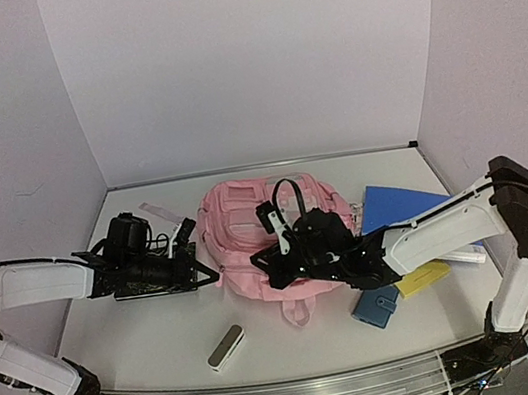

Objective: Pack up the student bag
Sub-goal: Unzip the student bag at the center of the board.

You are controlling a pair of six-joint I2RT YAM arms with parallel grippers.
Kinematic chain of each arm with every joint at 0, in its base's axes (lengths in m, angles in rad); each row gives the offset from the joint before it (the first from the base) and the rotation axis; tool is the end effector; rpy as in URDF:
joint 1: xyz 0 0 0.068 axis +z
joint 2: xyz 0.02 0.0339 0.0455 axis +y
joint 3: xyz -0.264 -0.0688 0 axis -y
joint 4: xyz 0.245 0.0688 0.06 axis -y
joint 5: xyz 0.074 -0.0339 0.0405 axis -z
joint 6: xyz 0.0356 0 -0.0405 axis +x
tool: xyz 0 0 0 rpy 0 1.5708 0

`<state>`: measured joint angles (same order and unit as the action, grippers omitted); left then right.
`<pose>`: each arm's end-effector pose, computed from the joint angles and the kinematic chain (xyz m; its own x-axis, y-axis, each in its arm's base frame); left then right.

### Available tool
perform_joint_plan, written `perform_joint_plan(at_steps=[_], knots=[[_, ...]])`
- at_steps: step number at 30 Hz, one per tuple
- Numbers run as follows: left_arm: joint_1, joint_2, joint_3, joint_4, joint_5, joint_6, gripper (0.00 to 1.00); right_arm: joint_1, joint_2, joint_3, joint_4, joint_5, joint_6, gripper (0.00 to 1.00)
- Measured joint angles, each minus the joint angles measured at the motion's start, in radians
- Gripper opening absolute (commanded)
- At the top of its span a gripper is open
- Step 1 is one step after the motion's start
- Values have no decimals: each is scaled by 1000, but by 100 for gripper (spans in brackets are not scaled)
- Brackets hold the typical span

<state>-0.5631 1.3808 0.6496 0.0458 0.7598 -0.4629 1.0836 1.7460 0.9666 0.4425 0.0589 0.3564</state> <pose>0.2151 -0.1648 0.1906 -0.8531 0.1557 -0.4980 0.5107 0.4447 -0.7358 0.1825 0.3400 0.2077 -0.4437 -0.0936 -0.8913 -0.7483 0.5859 0.3111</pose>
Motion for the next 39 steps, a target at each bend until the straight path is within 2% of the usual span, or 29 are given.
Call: perform_joint_plan(at_steps=[18,25,29,32,35,39], knots=[[-132,141,5,148,-80,-117,0,0,146,66,43,41,30,0],[-230,178,22,183,-33,-142,0,-5,171,90,82,85,36,0],[-234,180,22,181,-60,-155,11,-7,171,90,86,85,41,11],[-232,169,22,152,-101,-167,28,-6,154,79,82,80,53,27],[-232,121,22,90,-159,-174,43,-1,96,61,52,93,65,39],[-227,12,22,-3,-244,-169,58,19,-18,58,9,122,82,51]])
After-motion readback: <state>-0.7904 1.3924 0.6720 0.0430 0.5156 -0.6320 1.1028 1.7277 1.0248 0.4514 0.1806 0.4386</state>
